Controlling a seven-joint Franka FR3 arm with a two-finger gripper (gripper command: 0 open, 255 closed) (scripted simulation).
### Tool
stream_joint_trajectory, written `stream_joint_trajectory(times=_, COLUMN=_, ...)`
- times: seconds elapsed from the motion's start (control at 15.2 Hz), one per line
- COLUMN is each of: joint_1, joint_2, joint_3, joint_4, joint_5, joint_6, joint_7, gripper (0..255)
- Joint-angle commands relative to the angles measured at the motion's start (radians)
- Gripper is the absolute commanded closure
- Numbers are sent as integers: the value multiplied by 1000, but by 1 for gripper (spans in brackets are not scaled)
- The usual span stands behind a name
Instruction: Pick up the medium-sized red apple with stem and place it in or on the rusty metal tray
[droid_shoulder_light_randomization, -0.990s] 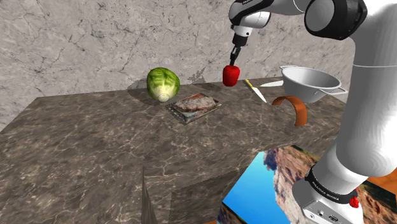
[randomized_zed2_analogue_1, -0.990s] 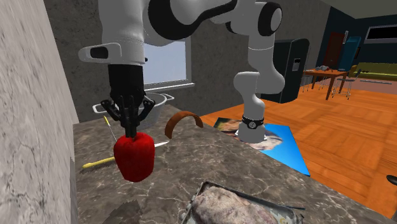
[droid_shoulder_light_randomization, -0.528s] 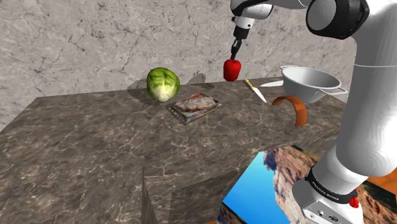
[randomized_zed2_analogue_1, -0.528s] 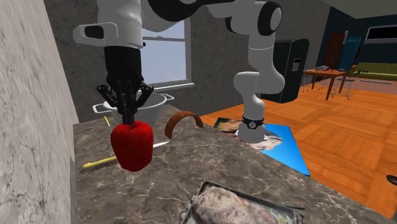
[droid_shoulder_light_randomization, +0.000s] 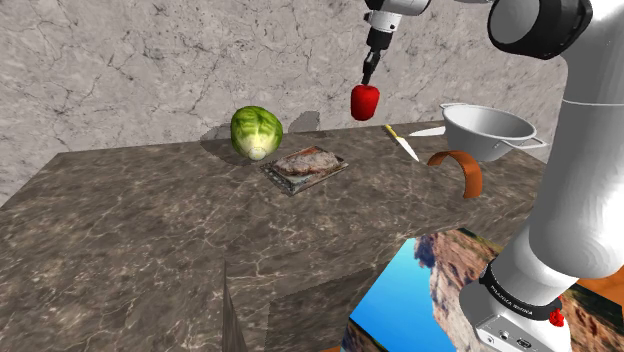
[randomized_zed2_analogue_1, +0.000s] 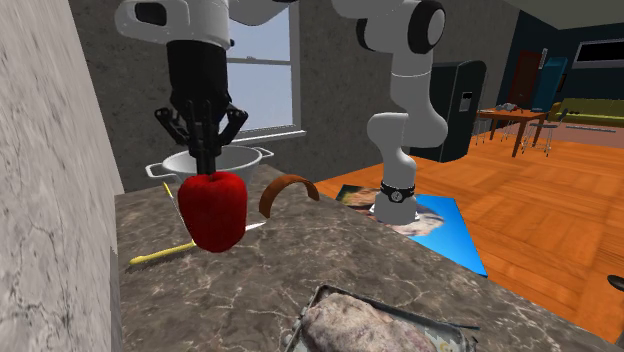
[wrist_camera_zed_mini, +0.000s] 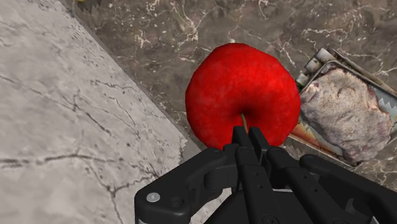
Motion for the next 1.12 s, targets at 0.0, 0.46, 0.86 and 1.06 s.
stream_joint_trajectory(times=0.0, joint_1=34, joint_2=-31, joint_3=8, joint_4=-11, joint_5=-21, joint_6=-11, joint_7=46, gripper=255)
stream_joint_trajectory(times=0.46, joint_1=151, joint_2=-133, joint_3=52, joint_4=-78, joint_5=-91, joint_6=-16, joint_7=213, gripper=255)
stream_joint_trajectory(times=0.86, joint_1=237, joint_2=-180, joint_3=101, joint_4=-81, joint_5=-136, joint_6=-41, joint_7=357, gripper=255)
stream_joint_trajectory(times=1.06, joint_1=276, joint_2=-189, joint_3=128, joint_4=-64, joint_5=-152, joint_6=-61, joint_7=427, gripper=255)
